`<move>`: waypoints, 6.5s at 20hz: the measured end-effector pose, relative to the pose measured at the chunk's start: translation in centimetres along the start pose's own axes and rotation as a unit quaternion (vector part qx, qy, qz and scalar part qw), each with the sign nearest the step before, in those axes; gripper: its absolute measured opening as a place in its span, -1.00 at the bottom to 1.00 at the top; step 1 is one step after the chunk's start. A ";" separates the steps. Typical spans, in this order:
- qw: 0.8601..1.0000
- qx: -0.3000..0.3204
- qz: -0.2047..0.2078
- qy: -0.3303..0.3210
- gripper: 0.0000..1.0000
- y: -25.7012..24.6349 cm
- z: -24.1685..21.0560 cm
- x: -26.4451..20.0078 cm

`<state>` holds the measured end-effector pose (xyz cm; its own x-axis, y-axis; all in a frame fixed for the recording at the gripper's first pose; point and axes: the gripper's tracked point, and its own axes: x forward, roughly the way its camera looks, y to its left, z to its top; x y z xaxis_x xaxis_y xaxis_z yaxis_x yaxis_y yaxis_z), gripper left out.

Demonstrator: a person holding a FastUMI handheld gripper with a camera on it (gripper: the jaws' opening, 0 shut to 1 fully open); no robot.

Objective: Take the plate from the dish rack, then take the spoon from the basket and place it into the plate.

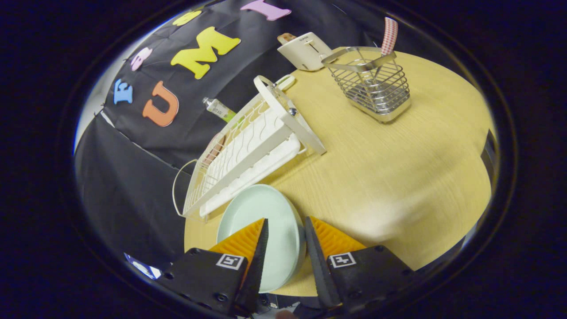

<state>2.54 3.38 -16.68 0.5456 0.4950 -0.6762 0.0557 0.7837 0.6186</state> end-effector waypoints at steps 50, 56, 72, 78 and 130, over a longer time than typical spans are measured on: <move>0.936 -0.251 0.000 -0.246 -0.80 -8.1 21.5 -9.8; 0.919 -0.251 -0.030 -0.301 -0.81 -6.1 22.7 -16.4; 0.913 -0.309 -0.001 -0.265 -0.81 7.0 5.1 -16.7; 0.936 -0.301 0.040 -0.177 -0.81 10.8 -1.2 -8.4; 0.832 -0.303 -0.080 -0.457 1.00 18.4 -4.5 -15.6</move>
<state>-8.71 11.80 3.44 0.9954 0.0920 0.0273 -0.0932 0.9945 0.0468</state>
